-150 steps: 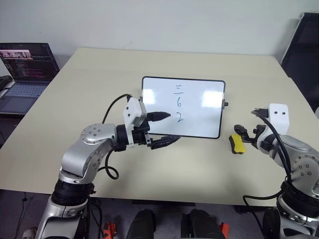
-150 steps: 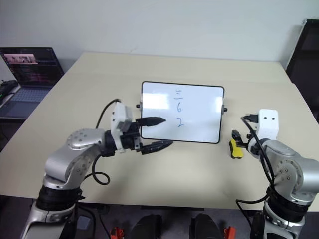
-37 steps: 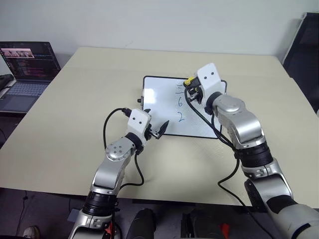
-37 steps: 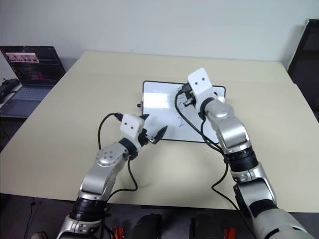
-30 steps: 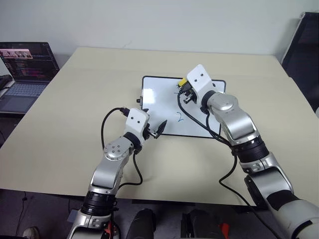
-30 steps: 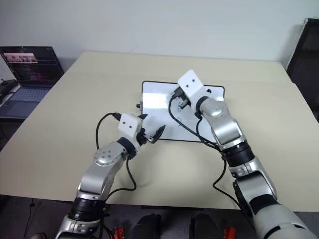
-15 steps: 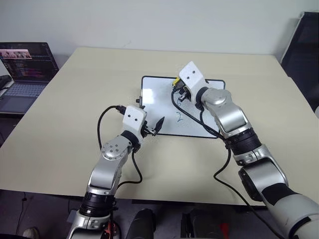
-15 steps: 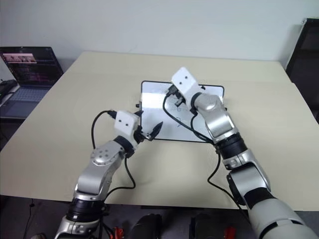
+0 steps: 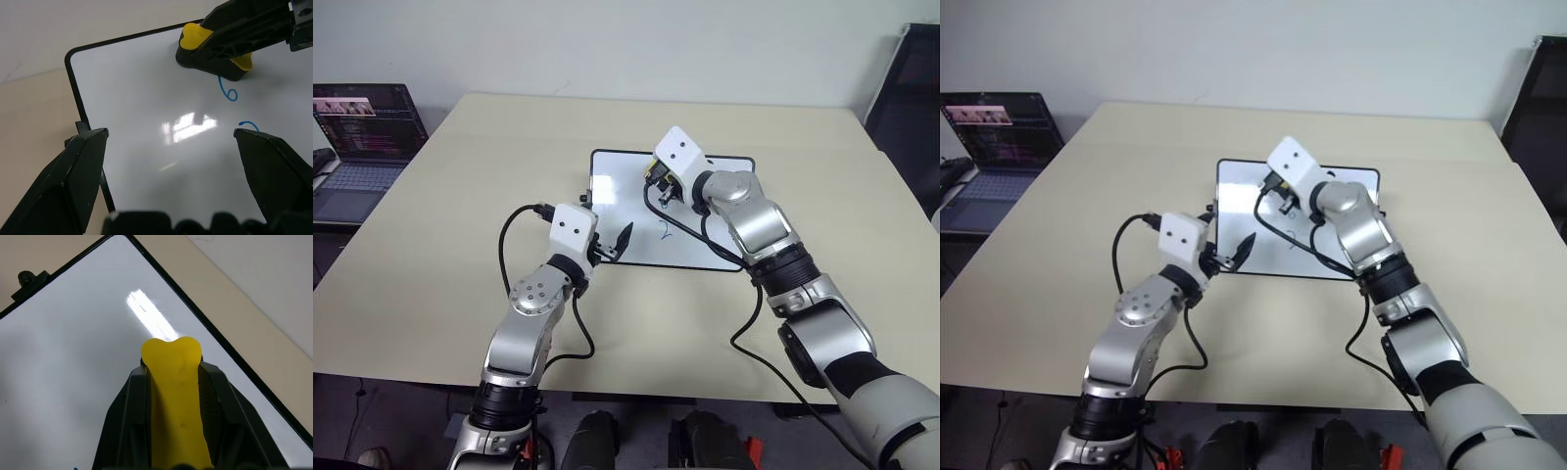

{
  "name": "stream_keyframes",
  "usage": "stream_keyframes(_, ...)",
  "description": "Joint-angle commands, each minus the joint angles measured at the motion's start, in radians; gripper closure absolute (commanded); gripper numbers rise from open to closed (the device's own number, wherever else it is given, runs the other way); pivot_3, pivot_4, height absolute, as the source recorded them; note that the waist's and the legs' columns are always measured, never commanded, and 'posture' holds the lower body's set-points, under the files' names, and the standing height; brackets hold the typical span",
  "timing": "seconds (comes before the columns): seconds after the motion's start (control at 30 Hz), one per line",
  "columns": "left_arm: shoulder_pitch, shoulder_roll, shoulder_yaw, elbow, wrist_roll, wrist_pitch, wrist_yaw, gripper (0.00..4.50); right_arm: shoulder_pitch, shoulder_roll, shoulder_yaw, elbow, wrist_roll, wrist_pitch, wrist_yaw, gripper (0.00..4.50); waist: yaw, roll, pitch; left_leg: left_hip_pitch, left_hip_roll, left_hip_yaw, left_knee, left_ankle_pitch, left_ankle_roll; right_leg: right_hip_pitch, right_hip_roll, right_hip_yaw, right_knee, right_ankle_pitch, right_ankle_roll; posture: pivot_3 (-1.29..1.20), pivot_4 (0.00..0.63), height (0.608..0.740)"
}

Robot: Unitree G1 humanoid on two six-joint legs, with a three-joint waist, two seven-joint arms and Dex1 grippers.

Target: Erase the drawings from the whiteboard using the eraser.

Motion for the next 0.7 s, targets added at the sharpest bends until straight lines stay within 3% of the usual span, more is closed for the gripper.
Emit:
stream_keyframes(0.03, -0.003, -0.013, -0.004, -0.051, 0.007, -0.005, 0.012, 0.0, -0.048, -0.028, 0.015, 0.043, -0.023, -0.063, 0.047, 3.53, 0.0, 0.0, 0.0, 0.0, 0.0, 0.0, 0.0, 0.0, 0.0, 0.0, 0.0, 0.0, 0.0, 0.0, 0.0, 0.0, 0.15, 0.74)
stream_keyframes(0.33, -0.007, -0.025, -0.01, -0.033, 0.009, -0.021, 0.014, 0.0, -0.061, -0.103, 0.021, 0.132, -0.057, -0.145, 0.099, 3.53, 0.005, 0.0, 0.0, 0.0, -0.001, -0.002, 0.005, 0.0, 0.0, 0.002, 0.0, -0.001, 0.004, 0.0, 0.0, 0.0, 0.15, 0.74)
stream_keyframes(0.7, -0.008, -0.032, -0.012, -0.023, 0.005, -0.03, 0.004, 0.0, 0.076, -0.221, 0.011, -0.022, -0.063, -0.078, 0.151, 3.53, 0.006, 0.0, 0.0, 0.001, -0.001, -0.004, 0.013, 0.0, 0.0, 0.004, 0.0, -0.002, 0.01, 0.0, 0.0, 0.0, 0.15, 0.74)
